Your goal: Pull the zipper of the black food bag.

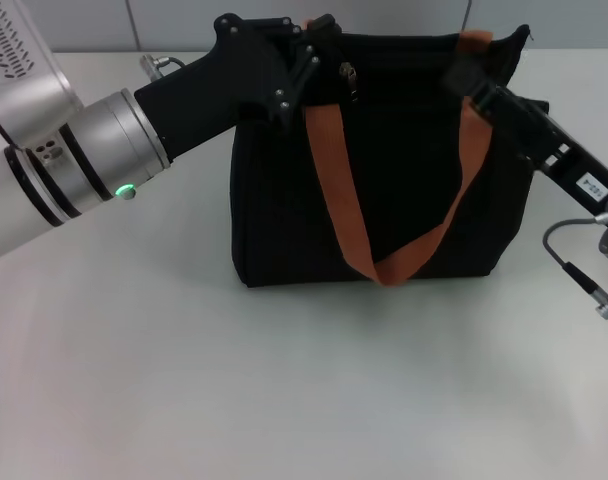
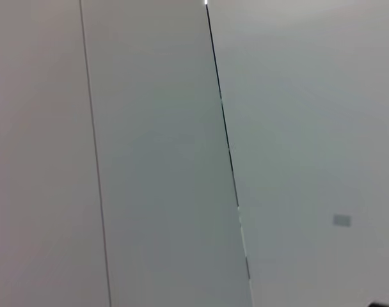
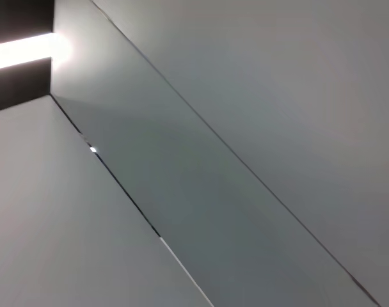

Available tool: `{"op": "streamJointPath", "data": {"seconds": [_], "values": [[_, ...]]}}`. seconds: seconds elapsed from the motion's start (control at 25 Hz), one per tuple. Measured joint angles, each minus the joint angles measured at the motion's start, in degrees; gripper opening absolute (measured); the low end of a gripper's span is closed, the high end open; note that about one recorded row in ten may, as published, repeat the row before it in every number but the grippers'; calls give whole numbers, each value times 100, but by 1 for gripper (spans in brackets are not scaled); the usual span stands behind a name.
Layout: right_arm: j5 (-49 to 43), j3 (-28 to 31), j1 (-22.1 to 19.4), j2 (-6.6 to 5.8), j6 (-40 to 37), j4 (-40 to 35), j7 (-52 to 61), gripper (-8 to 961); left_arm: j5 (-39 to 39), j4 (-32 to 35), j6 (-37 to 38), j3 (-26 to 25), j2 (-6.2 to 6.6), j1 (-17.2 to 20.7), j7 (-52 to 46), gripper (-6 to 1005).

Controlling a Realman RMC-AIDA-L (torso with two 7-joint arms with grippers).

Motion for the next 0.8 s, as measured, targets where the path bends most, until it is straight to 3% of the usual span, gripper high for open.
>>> {"op": "streamJointPath", "data": {"seconds": [0.8], "values": [[-48,-100,581,4,683,39,-7,680,-315,43,-15,91,0,-4,-34,32]]}}
